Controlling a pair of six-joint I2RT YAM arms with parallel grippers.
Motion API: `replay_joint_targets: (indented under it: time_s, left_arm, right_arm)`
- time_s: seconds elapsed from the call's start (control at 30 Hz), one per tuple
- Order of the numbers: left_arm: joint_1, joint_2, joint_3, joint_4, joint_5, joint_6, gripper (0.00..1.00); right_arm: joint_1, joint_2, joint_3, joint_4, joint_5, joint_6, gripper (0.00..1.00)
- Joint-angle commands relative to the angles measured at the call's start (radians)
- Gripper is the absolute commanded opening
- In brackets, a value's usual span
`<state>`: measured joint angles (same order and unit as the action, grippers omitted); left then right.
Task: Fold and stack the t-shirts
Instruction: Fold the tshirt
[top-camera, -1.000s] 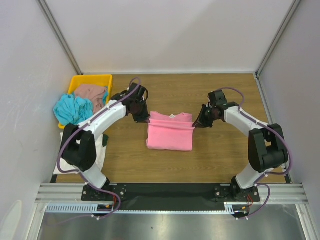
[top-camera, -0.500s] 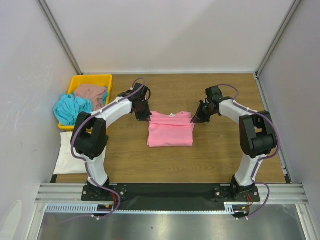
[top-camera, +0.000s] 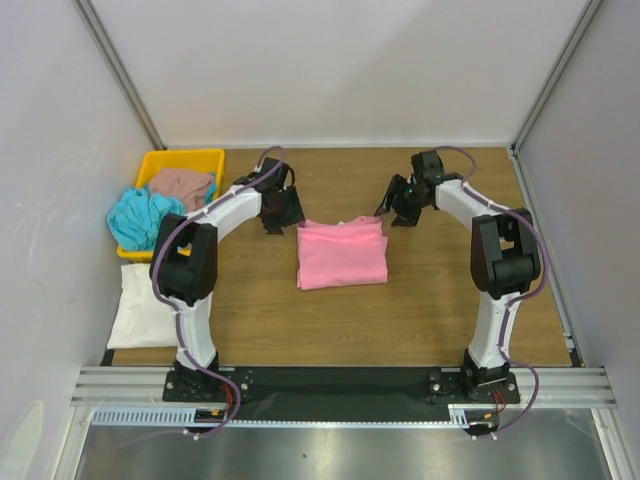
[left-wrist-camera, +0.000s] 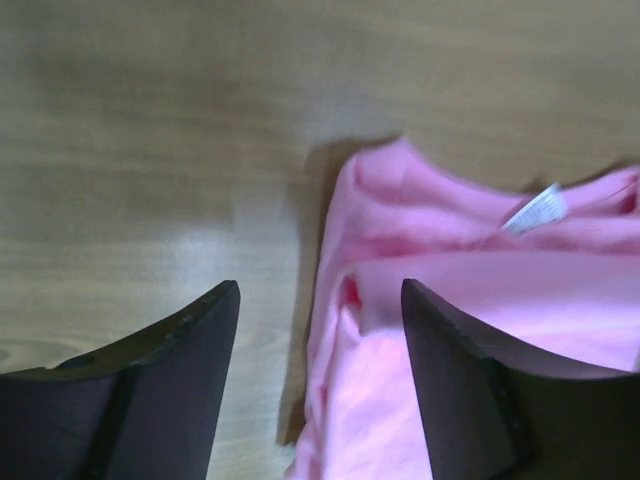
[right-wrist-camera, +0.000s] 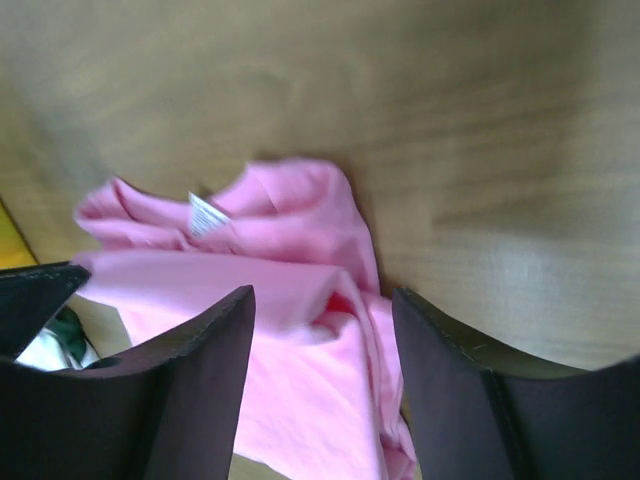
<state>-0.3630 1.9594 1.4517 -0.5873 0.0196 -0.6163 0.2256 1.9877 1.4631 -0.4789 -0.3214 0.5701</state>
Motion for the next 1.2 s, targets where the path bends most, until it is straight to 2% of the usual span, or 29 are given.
replay_joint_targets:
  time_s: [0.0, 0.17, 0.2, 0.27, 0.33, 0.37, 0.53, 0.63, 0.8, 0.93, 1.17]
  left_arm:
    - [0.024, 0.006, 0.126, 0.035, 0.005, 0.016, 0.72]
    - [0.056, 0.073, 0.287, -0.02, -0.017, 0.041, 0.85]
    - [0.062, 0.076, 0.35, -0.043, -0.011, 0.052, 0.86]
    - [0.068, 0.061, 0.383, -0.081, 0.003, 0.07, 0.86]
    - [0.068, -0.028, 0.342, -0.059, 0.046, 0.09, 0.86]
    - [0.068, -0.063, 0.314, -0.022, 0.112, 0.086, 0.86]
    - [0.042, -0.319, 0.006, 0.17, 0.278, -0.029, 0.86]
    - [0.021, -0.399, -0.163, 0.312, 0.358, -0.111, 0.87]
    - [-0.013, -0.424, -0.361, 0.523, 0.382, -0.213, 0.88]
    - [-0.024, -0.398, -0.43, 0.662, 0.388, -0.253, 0.88]
    - [-0.027, -0.271, -0.392, 0.721, 0.338, -0.229, 0.87]
  right_arm:
    - [-0.019, 0.014, 0.104, 0.002, 0.024, 0.016, 0.64]
    - [-0.034, 0.063, 0.219, 0.016, 0.024, 0.037, 0.64]
    - [-0.038, 0.068, 0.239, -0.012, 0.009, 0.036, 0.64]
    - [-0.04, 0.044, 0.27, -0.03, 0.001, 0.028, 0.63]
    - [-0.037, 0.001, 0.25, 0.002, -0.034, 0.027, 0.61]
    - [-0.037, -0.041, 0.215, 0.017, -0.056, 0.036, 0.6]
    - [-0.011, -0.173, 0.034, 0.149, -0.195, 0.131, 0.63]
    - [0.012, -0.217, -0.099, 0.273, -0.277, 0.18, 0.66]
    - [0.047, -0.207, -0.199, 0.35, -0.309, 0.218, 0.69]
    - [0.063, -0.172, -0.23, 0.359, -0.298, 0.214, 0.71]
    - [0.057, -0.072, -0.204, 0.418, -0.298, 0.194, 0.71]
